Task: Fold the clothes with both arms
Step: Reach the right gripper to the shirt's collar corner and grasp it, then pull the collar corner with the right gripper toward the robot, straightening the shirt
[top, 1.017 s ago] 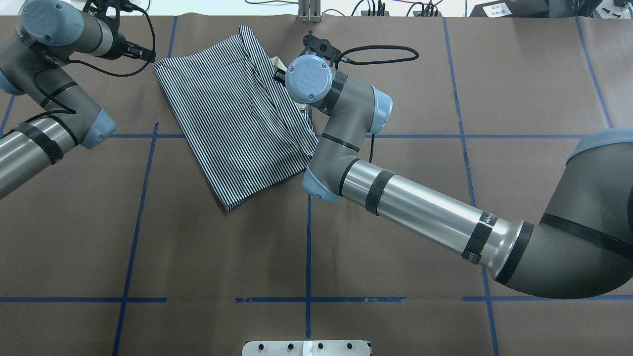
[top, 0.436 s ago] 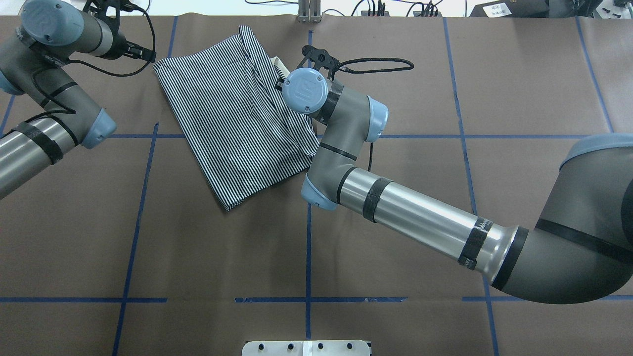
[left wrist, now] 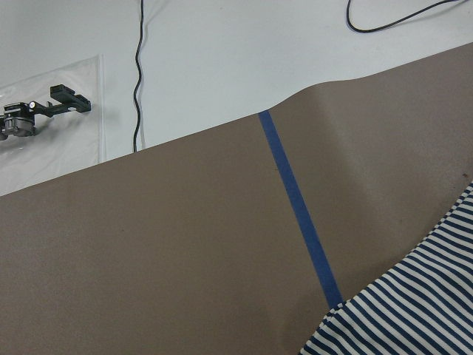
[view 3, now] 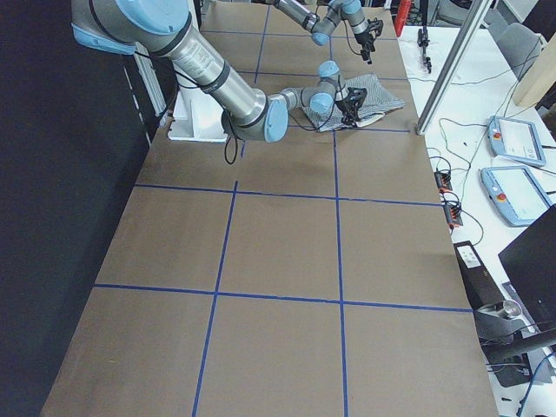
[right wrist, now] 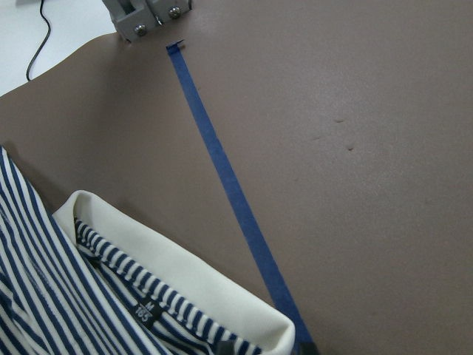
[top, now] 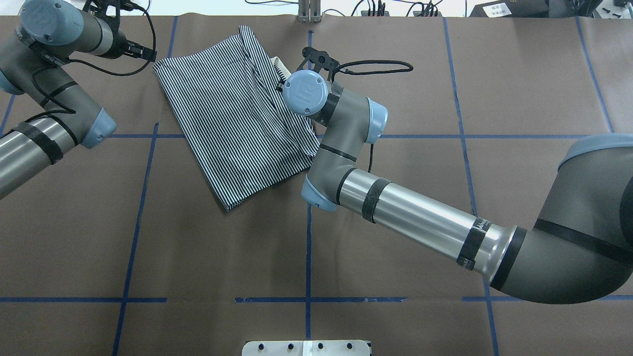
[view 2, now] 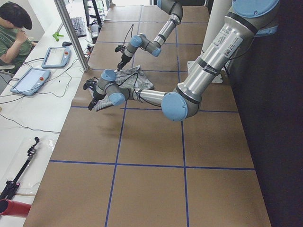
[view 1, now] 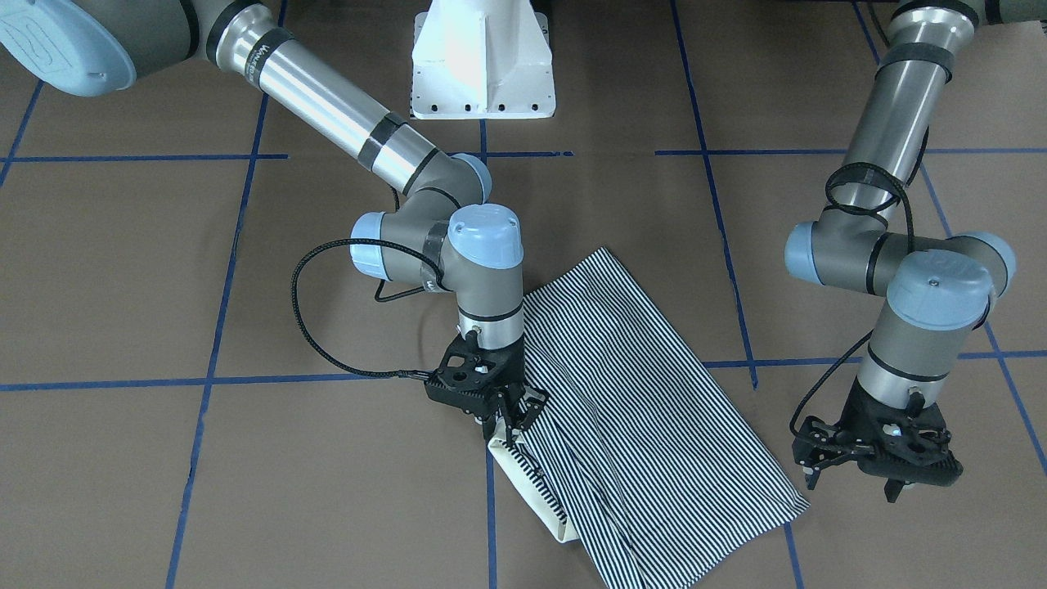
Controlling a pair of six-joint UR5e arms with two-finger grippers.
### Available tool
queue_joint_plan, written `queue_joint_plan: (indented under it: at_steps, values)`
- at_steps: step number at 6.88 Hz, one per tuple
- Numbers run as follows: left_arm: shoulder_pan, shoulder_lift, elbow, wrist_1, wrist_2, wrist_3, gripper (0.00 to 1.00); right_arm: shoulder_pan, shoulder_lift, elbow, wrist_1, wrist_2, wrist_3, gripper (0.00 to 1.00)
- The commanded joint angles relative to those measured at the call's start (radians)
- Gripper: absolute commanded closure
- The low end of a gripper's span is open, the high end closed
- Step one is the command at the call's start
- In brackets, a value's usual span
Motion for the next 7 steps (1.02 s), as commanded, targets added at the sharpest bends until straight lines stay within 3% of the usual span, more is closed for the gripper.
queue_joint_plan:
  at_steps: [1,3,5,7]
  values:
    - [0.0,0.0,-0.005,0.0,-0.001,0.0,0.0,0.002,0.002,0.005,0.002,0.017,-0.001,1.0]
    - [0.0,0.046,-0.081,0.0,-0.003,-0.002,0.0,0.008,-0.057,0.128,-0.006,0.02,-0.001,1.0]
    - [0.002,0.049,-0.091,0.0,-0.004,-0.002,0.0,-0.003,-0.331,0.476,-0.044,0.02,-0.004,1.0]
    - [0.005,0.048,-0.094,0.0,-0.006,-0.002,0.0,-0.034,-0.523,0.69,-0.058,0.006,0.0,1.0]
